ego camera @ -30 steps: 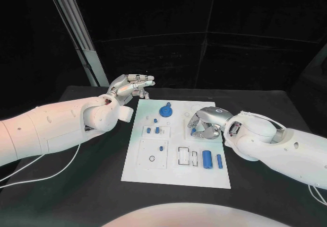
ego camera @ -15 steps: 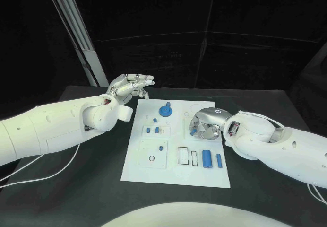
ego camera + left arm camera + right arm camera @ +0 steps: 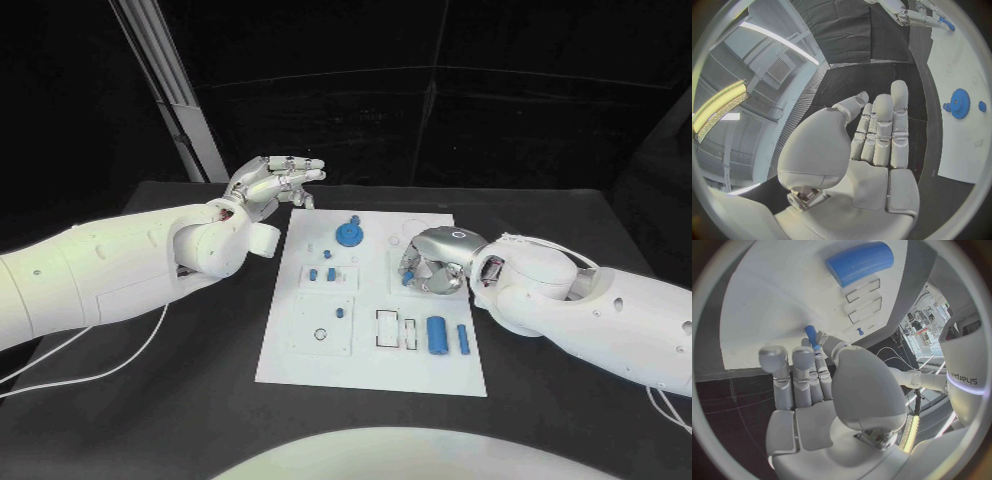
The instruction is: Assemble the parts on the task board
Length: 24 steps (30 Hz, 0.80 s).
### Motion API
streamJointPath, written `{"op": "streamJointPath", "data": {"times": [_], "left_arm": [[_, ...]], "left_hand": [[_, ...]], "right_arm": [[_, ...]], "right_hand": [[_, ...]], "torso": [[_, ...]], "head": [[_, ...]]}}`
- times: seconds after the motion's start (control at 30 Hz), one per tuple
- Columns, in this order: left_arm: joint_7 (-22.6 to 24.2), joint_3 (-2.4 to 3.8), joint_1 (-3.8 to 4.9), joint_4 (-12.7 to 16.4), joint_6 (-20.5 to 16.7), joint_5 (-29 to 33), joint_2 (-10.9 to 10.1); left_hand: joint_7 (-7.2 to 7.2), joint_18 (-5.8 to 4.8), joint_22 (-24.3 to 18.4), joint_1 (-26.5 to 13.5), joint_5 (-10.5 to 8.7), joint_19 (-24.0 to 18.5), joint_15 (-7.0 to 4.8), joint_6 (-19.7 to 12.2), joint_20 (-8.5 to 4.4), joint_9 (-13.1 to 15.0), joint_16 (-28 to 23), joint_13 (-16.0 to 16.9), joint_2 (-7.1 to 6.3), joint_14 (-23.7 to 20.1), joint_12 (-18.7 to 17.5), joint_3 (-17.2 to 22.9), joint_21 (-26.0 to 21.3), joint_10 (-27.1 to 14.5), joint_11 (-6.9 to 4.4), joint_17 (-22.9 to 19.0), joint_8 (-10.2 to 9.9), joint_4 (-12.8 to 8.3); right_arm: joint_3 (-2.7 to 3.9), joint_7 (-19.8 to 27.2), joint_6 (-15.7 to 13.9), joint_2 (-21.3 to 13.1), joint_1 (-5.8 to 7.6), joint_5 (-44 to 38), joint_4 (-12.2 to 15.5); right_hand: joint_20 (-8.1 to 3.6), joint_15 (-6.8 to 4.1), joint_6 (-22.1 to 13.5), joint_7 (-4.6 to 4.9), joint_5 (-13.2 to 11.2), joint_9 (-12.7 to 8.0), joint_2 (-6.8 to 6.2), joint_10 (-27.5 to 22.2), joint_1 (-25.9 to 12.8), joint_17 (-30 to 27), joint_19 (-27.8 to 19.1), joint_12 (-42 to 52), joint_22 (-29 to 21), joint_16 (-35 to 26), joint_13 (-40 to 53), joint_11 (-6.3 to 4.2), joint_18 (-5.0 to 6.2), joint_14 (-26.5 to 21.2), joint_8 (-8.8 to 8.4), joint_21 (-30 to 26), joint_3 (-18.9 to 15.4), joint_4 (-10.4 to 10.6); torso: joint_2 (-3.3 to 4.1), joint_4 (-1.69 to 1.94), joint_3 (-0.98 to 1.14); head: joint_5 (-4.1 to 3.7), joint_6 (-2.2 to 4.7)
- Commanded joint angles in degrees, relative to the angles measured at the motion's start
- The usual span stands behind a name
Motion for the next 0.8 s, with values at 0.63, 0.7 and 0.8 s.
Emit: {"op": "streamJointPath", "data": {"times": [0.63,0.7,0.8], "left_arm": [[0.2,0.04,0.02,0.0,0.6,0.1,-0.1],[0.2,0.04,-0.01,0.0,0.6,0.1,-0.1],[0.2,0.04,-0.04,0.0,0.6,0.1,-0.1]], "left_hand": [[0.12,0.77,-0.1,0.1,0.27,-0.2,-0.01,-0.2,-0.11,-0.1,-0.3,-0.1,0.37,-0.3,0.2,0.1,-0.3,-0.2,-0.01,0.0,0.2,-0.4],[0.12,0.77,-0.1,0.1,0.27,-0.2,-0.01,-0.2,-0.11,-0.1,-0.3,-0.1,0.37,-0.3,0.2,0.1,-0.3,-0.2,-0.01,0.0,0.2,-0.4],[0.12,0.77,-0.1,0.1,0.27,-0.2,-0.01,-0.2,-0.11,-0.1,-0.3,-0.1,0.37,-0.3,0.2,0.1,-0.3,-0.2,-0.01,0.0,0.2,-0.4]], "right_arm": [[0.35,1.1,-9.0,-3.0,0.08,2.4,6.2],[0.61,1.4,-9.5,-3.2,0.08,3.1,7.3],[0.82,2.0,-9.9,-2.8,0.08,3.8,8.4]], "right_hand": [[-0.63,-0.57,2.0,-0.28,-0.4,0.3,0.96,2.5,1.8,2.7,1.3,0.2,2.9,2.2,0.5,-0.76,-0.46,0.8,0.58,2.1,2.5,-1.5],[-0.63,-0.56,2.0,-0.26,-0.4,0.3,0.92,2.5,1.8,2.9,1.3,0.1,3.0,2.3,0.4,-0.74,-0.46,0.9,0.55,2.1,2.5,-1.5],[-0.64,-0.55,2.0,-0.24,-0.3,0.2,0.90,2.5,1.8,2.9,1.3,0.1,3.0,2.4,0.4,-0.73,-0.47,0.9,0.53,2.1,2.5,-1.5]], "torso": [[-0.11,0.02,0.02],[-0.06,0.03,0.02],[-0.03,0.04,0.04]], "head": [[0.13,0.07],[0.19,0.15],[0.23,0.17]]}}
